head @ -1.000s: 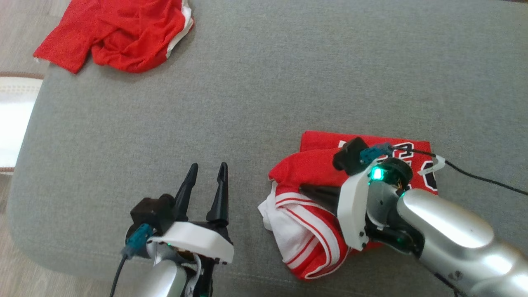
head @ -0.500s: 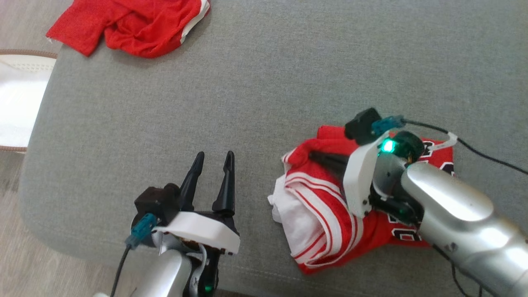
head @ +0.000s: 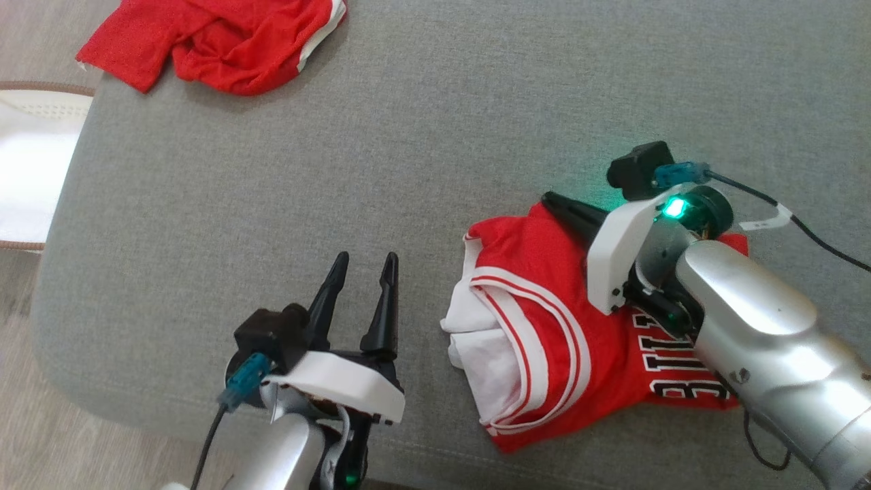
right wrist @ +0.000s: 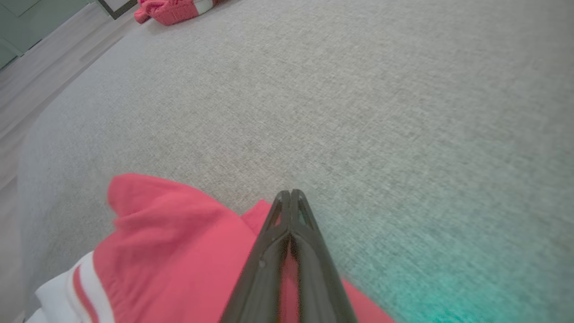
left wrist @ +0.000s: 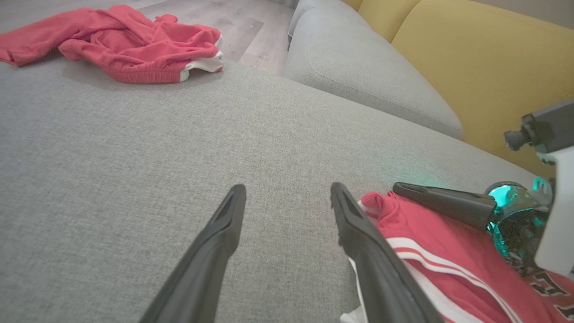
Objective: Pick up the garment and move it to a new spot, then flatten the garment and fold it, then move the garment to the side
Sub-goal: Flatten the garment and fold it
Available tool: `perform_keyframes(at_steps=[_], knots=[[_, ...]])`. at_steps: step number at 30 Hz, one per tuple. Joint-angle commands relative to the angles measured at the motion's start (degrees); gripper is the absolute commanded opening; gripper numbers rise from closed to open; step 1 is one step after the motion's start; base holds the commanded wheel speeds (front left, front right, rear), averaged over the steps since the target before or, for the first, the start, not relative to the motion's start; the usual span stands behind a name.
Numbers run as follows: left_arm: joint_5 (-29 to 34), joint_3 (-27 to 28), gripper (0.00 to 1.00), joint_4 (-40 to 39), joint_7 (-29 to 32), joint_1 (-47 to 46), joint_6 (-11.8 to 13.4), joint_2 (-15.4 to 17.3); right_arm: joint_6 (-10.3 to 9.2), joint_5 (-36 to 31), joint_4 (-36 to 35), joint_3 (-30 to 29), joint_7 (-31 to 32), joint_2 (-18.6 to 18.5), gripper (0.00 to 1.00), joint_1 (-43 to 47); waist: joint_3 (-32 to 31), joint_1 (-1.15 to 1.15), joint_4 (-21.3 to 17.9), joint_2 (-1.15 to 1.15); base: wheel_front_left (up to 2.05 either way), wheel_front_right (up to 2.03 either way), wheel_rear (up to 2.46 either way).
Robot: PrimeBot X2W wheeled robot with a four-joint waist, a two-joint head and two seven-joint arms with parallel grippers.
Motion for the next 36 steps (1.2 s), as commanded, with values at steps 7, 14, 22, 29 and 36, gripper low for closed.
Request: perform_keyframes(at_steps=[7, 14, 22, 29, 36], knots=[[0.0, 2.0, 1.0, -1.4, -0.7, -1.1, 0.2, 0.1, -0.04, -1.4, 2.1, -2.0, -7.4, 2.6, 0.0, -0.5, -1.8, 0.0, -1.5, 0.0, 0.0, 0.0, 0.0], [1.4, 4.4, 1.0, -0.5, -0.7, 1.5, -0.1, 0.1, -0.04, -2.6, -0.7, -4.6, -15.7, 1.6, 0.0, 3.1, -6.3, 0.0, -4.8, 0.0, 0.0, 0.0, 0.0], [3.5, 7.4, 1.0, 0.0, -0.7, 5.1, -1.0, 0.1, -0.04, -6.5, -4.3, -12.3, -22.3, -1.0, 0.07, 10.3, -10.9, 0.0, -7.9, 0.0, 0.0, 0.0, 0.0], [5.2, 9.4, 1.0, 0.5, -0.7, 7.6, -2.3, 0.1, -0.04, -12.1, -7.7, -23.8, -24.3, -1.3, 1.0, 20.2, -13.4, 0.0, -10.5, 0.0, 0.0, 0.0, 0.0], [6.6, 10.3, 1.0, 1.2, -0.7, 9.5, -3.7, 0.1, -0.04, -19.5, -11.8, -36.9, -25.0, 0.5, 1.0, 32.2, -15.6, 0.0, -11.3, 0.0, 0.0, 0.0, 0.0]])
